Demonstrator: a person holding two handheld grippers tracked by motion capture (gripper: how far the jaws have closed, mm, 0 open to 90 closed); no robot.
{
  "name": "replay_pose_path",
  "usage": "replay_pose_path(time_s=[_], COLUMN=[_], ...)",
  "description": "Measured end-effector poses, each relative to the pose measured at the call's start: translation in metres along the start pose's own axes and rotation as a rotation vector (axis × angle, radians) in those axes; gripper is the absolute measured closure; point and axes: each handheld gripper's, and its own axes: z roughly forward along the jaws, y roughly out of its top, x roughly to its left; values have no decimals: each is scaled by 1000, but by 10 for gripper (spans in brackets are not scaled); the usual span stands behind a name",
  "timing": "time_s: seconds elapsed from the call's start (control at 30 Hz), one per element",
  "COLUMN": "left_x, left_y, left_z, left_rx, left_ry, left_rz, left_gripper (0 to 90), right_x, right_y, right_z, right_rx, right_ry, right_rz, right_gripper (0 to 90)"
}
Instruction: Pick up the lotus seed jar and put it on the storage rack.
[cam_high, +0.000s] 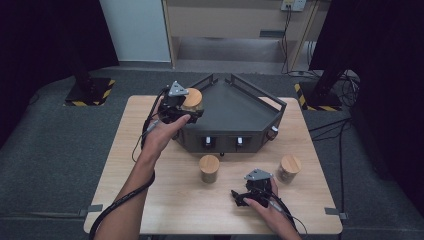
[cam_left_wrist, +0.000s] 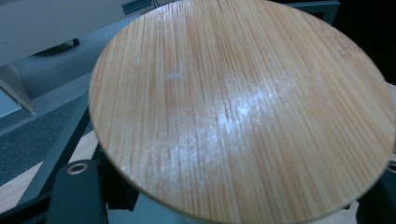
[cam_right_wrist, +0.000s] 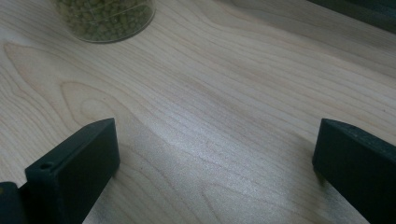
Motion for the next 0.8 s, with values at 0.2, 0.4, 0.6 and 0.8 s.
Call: replay_pose_path(time_s=[0.2, 0.4, 0.6, 0.8], left_x=[4, 8, 10, 11], left_y=[8, 7, 4, 1], left_z=[7, 15, 27, 39], left_rx=[20, 31, 45, 64], left_ry=[3, 0, -12, -14], left_rz=[15, 13, 17, 17], left_gripper=[243, 243, 243, 243], right_x=[0, 0, 0, 0], right_y=[0, 0, 0, 0], right_z=[0, 0, 0, 0], right_rx=[0, 0, 0, 0], right_ry=[0, 0, 0, 0], right_rz=[0, 0, 0, 0], right_gripper=[7, 7, 7, 7])
